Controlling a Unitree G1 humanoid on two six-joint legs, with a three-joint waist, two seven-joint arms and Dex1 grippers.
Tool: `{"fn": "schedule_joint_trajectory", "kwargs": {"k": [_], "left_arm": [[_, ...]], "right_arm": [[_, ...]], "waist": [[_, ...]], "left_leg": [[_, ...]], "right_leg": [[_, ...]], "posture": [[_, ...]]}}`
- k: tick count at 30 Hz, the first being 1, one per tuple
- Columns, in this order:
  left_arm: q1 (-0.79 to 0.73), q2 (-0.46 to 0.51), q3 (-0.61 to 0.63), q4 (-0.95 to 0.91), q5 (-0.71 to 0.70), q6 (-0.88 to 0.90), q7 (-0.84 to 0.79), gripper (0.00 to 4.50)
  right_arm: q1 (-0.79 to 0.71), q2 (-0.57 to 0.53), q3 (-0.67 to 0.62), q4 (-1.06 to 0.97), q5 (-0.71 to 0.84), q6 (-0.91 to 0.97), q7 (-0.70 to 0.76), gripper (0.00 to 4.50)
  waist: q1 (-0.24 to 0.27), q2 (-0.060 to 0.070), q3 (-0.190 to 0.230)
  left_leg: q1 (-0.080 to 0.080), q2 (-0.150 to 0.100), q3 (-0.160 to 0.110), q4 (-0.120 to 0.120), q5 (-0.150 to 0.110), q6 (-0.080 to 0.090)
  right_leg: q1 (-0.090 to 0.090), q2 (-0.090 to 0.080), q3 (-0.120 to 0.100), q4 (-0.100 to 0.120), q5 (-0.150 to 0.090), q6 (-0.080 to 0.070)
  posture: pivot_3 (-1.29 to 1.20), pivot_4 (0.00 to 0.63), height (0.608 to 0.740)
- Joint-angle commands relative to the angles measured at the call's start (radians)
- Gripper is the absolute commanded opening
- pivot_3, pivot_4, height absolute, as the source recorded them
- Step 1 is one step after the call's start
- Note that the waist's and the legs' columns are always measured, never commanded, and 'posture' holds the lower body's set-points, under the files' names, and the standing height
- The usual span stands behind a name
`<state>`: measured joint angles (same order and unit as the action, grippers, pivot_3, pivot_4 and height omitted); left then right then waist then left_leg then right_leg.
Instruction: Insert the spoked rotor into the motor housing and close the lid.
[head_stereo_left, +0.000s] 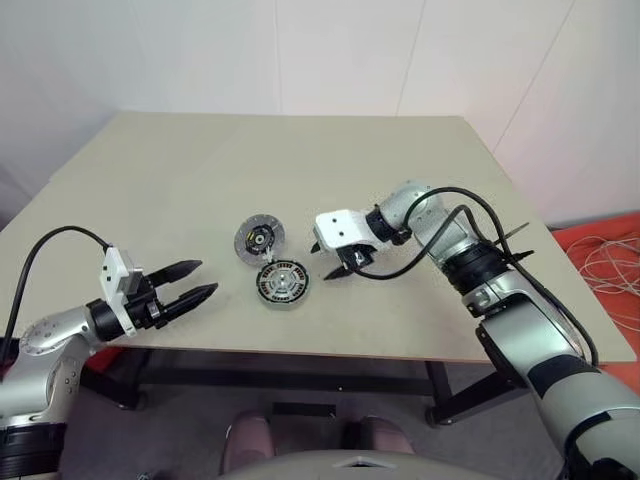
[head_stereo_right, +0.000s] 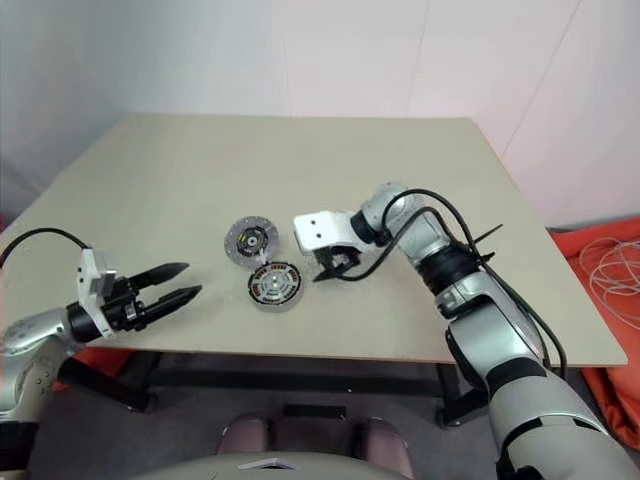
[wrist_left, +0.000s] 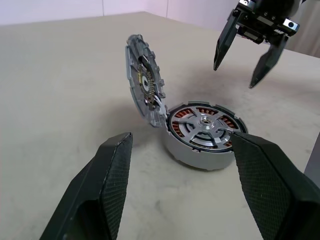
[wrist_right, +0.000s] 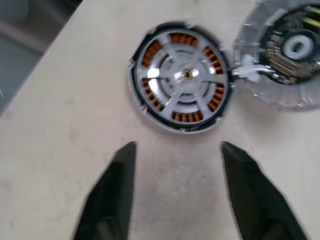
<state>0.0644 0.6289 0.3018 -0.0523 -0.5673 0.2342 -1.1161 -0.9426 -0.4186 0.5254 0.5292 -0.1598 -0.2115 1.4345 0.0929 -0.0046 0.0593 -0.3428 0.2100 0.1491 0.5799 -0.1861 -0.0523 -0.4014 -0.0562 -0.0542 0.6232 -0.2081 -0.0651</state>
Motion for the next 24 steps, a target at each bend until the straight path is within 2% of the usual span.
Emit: {"fn": "schedule_joint_trajectory", "kwargs": {"k": [1, 3, 6, 10, 17, 24], "left_arm": [[-0.014, 0.001, 0.002, -0.023, -0.004, -0.029, 0.001, 3.34], [-0.016, -0.002, 0.0, -0.021, -0.003, -0.034, 0.002, 3.34], [-0.014, -0.004, -0.001, -0.021, -0.004, -0.038, 0.003, 3.34], [-0.01, -0.008, -0.004, -0.024, -0.004, -0.043, 0.006, 3.34], [-0.011, -0.011, -0.012, -0.022, -0.003, -0.047, 0.008, 3.34], [-0.034, -0.007, -0.02, -0.006, -0.001, -0.049, 0.008, 3.34]], "right_arm": [[-0.051, -0.006, 0.047, 0.001, -0.1, -0.302, -0.089, 4.0], [-0.059, -0.009, 0.081, 0.021, -0.152, -0.427, -0.121, 4.0], [-0.07, 0.004, 0.112, 0.054, -0.173, -0.51, -0.124, 4.0], [-0.094, 0.008, 0.159, 0.114, -0.25, -0.635, -0.171, 4.0], [-0.169, 0.037, 0.214, 0.212, -0.386, -0.717, -0.265, 4.0], [-0.208, 0.083, 0.249, 0.238, -0.404, -0.704, -0.22, 4.0]], "waist": [[-0.001, 0.0, 0.0], [-0.003, 0.0, 0.0], [-0.007, -0.001, 0.0], [-0.013, -0.001, 0.0], [-0.028, -0.001, 0.0], [-0.035, -0.001, 0.0]], "left_leg": [[0.0, 0.0, 0.0, 0.0, 0.0, 0.0], [0.0, 0.0, 0.0, 0.0, 0.0, 0.0], [0.0, 0.0, 0.0, 0.001, 0.0, 0.0], [0.0, 0.0, 0.0, 0.001, 0.0, 0.0], [0.0, 0.0, 0.0, 0.001, 0.0, 0.0], [-0.001, 0.0, 0.0, 0.001, 0.0, 0.0]], "right_leg": [[0.0, 0.0, 0.0, 0.0, -0.001, 0.001], [0.0, 0.0, 0.0, 0.0, -0.003, 0.005], [0.0, 0.0, 0.0, 0.0, -0.003, 0.005], [0.0, 0.0, 0.0, 0.0, 0.001, -0.001], [0.0, 0.0, 0.0, 0.001, 0.001, -0.001], [0.0, 0.001, 0.0, 0.001, 0.001, -0.002]], "posture": [[0.0, 0.0, 0.74], [0.0, 0.0, 0.74], [0.0, 0.0, 0.74], [0.0, 0.0, 0.74], [0.0, 0.0, 0.74], [0.0, 0.0, 0.74]]}}
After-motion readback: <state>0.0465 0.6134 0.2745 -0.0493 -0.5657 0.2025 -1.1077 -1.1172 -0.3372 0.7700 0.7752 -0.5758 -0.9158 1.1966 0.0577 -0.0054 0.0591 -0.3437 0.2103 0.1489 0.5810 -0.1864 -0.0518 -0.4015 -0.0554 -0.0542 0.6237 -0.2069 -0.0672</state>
